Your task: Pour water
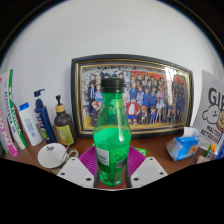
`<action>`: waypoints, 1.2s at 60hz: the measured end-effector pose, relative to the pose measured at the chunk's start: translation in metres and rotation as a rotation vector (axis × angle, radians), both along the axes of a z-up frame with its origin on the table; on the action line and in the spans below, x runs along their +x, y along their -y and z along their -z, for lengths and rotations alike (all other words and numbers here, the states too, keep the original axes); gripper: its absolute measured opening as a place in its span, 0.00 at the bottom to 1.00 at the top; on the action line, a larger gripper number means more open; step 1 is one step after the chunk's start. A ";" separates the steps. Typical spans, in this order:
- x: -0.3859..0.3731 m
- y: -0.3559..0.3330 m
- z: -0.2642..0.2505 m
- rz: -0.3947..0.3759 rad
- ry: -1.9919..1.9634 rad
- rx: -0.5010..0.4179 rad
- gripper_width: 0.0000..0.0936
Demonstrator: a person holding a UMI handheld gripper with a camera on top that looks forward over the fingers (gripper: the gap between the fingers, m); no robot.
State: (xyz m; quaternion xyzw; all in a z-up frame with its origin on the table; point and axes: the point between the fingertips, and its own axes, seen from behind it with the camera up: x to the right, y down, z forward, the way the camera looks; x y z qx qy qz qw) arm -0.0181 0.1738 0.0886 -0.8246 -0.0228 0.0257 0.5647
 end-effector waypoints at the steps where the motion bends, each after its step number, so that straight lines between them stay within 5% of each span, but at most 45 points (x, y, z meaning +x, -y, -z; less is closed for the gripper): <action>1: 0.000 -0.001 0.001 -0.001 0.004 0.004 0.39; 10: 0.001 0.001 0.001 0.009 -0.002 0.018 0.41; 19: -0.002 0.006 0.003 0.004 -0.001 0.006 0.57; 26: -0.004 0.017 0.013 0.007 0.003 -0.068 0.92; 49: -0.024 0.137 -0.046 0.109 0.024 -0.239 0.91; 72: -0.078 0.269 -0.102 0.157 0.053 -0.306 0.91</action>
